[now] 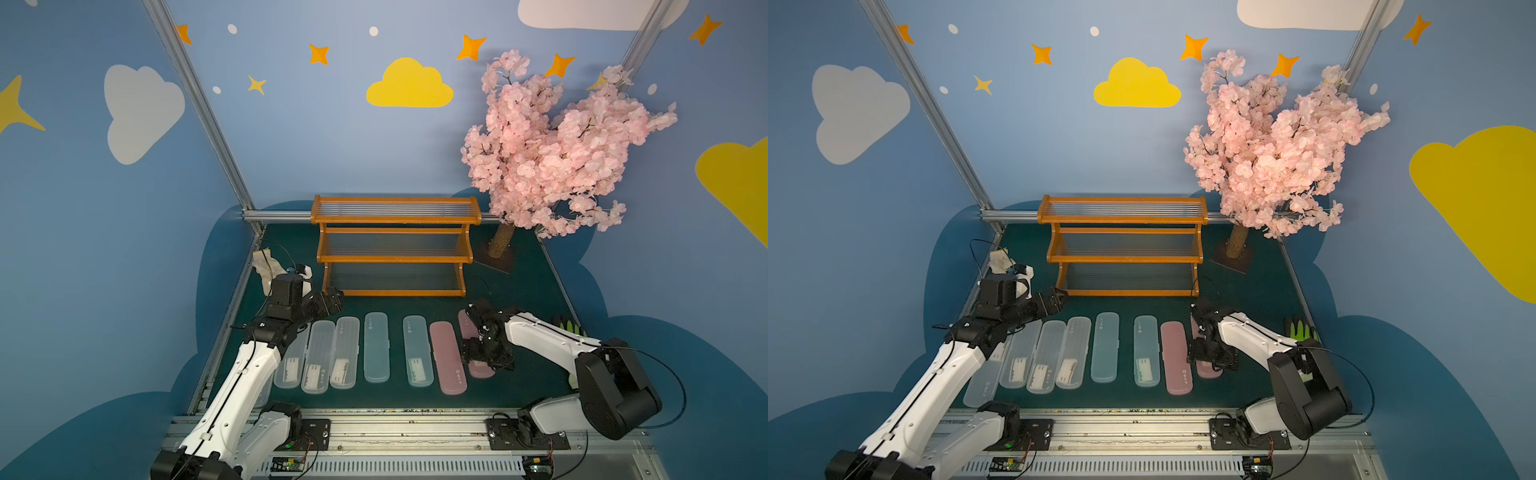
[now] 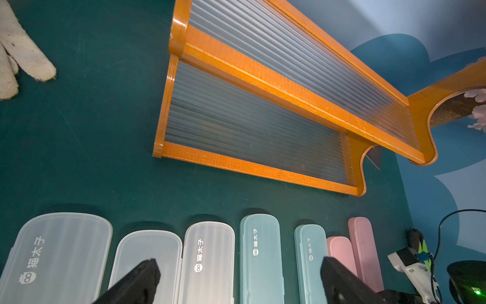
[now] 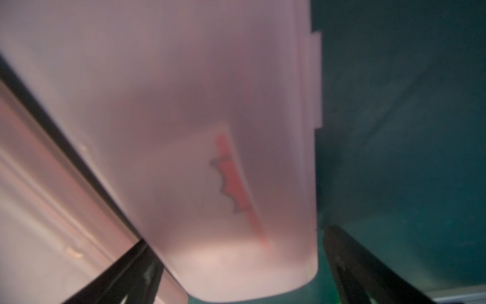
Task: Place the pencil cases on the shelf according to color
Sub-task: Pick up the pencil case from the center of the board.
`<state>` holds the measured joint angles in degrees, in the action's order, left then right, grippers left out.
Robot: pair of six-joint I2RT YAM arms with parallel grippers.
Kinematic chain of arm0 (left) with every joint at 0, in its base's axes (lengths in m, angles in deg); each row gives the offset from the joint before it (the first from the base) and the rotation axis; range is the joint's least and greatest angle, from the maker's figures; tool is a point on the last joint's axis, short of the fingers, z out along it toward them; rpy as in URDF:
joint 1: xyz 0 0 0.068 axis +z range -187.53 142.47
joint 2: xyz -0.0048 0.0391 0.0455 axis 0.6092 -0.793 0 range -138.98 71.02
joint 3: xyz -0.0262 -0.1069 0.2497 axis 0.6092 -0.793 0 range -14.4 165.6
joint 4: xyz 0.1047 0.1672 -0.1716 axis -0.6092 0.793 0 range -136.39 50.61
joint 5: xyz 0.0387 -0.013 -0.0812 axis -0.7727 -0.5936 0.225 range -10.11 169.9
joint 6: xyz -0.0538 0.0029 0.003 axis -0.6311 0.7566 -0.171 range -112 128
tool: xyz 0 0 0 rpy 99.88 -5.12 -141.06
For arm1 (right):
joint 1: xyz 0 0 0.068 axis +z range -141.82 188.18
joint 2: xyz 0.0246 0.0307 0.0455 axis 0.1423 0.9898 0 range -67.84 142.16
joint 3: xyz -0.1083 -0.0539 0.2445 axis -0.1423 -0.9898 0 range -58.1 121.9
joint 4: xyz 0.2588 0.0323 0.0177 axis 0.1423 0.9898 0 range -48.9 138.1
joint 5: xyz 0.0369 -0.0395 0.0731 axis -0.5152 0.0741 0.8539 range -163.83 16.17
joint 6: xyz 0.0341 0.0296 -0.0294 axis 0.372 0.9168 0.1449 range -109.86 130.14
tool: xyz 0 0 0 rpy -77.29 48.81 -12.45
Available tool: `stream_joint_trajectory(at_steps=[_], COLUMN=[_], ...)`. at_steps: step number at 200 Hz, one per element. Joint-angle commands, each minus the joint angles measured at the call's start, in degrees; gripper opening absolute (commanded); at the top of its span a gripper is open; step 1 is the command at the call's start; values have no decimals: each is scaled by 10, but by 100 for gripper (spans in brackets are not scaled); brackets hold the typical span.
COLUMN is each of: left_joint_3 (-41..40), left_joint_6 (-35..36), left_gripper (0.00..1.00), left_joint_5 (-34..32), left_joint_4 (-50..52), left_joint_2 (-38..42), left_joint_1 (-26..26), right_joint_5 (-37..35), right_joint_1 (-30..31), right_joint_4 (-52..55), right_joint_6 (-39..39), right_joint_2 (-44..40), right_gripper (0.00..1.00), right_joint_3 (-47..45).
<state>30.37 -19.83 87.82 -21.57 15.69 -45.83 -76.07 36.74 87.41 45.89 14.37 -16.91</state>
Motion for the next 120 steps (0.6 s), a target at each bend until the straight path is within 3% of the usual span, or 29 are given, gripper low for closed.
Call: stream_joint_trajectory(at_steps=[1,28,74,120], left_joint_3=[15,31,80,213], left_joint_6=[8,4,-15,7], left_gripper=[100,100,100,100], left_joint_5=[-1,-1,25,30], left_joint_4=[4,2,-30,-16], left_joint_2=[7,7,-9,-70], left_joint_1=[-1,-1,-1,-2], right_joint_5=[17,6,-14,-45], right_joint_1=[6,19,28,45], right_joint_4=[-27,-23,-12,66], right_joint_6=[9,17,29,20], right_joint_2=[14,24,-14,-107], right_gripper=[95,92,73,67], right_joint_3=[-7,-3,-19,12])
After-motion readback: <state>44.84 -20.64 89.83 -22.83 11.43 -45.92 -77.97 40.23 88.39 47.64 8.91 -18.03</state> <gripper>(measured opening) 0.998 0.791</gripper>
